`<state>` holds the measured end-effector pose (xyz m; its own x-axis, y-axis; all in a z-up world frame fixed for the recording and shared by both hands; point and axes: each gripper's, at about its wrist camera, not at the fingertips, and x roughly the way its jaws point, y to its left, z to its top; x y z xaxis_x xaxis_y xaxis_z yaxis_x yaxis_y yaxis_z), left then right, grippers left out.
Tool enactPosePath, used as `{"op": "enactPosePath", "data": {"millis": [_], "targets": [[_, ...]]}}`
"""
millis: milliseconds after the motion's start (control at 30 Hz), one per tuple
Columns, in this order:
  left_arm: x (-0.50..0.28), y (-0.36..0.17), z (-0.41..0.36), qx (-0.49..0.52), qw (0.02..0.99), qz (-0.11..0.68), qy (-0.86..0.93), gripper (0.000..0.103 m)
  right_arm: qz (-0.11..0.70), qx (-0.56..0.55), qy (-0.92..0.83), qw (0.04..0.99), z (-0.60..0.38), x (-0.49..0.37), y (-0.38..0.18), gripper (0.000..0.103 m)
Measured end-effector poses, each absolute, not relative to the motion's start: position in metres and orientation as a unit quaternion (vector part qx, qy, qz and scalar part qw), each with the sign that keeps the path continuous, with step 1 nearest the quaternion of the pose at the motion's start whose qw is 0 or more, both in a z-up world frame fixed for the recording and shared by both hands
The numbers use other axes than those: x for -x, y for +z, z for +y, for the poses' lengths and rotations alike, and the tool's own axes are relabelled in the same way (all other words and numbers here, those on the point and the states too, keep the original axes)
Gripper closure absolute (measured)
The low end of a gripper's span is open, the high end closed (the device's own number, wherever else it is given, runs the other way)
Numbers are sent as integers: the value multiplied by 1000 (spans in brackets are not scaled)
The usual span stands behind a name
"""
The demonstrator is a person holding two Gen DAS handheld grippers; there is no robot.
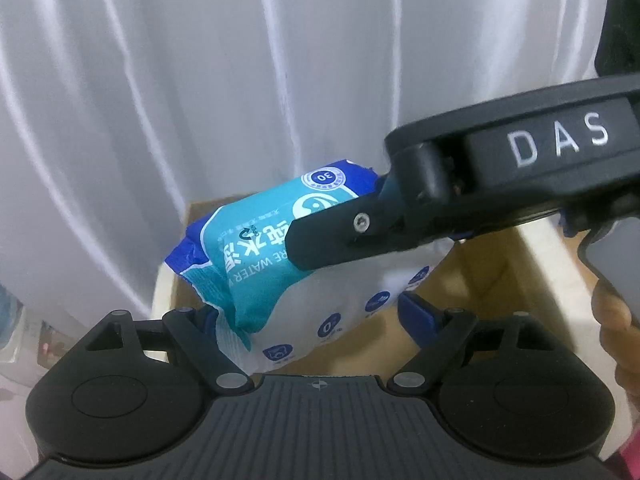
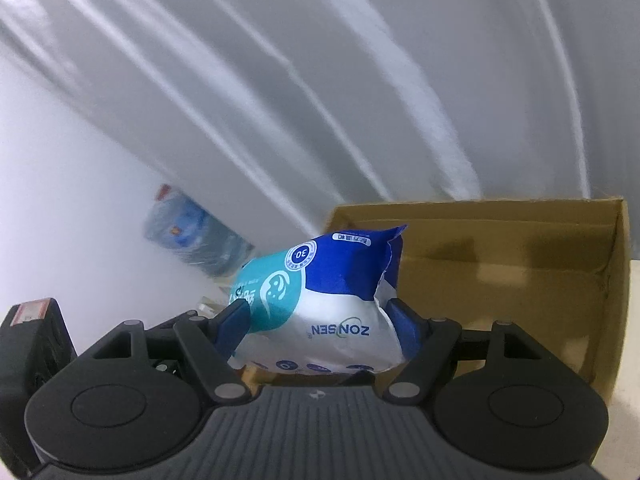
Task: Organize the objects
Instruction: 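Carry the wet-wipes pack into the cardboard box with the right gripper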
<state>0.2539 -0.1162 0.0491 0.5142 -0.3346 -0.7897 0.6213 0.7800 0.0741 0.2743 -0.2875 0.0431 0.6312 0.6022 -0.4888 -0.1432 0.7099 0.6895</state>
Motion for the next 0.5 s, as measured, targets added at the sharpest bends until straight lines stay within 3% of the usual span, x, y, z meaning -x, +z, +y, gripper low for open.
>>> {"op": "enactPosePath", "data": {"millis": [500], "targets": [[-354,-22,-170,-256,790,487,-271,18,450,-344,172,806,-284,-361,-35,25]]}}
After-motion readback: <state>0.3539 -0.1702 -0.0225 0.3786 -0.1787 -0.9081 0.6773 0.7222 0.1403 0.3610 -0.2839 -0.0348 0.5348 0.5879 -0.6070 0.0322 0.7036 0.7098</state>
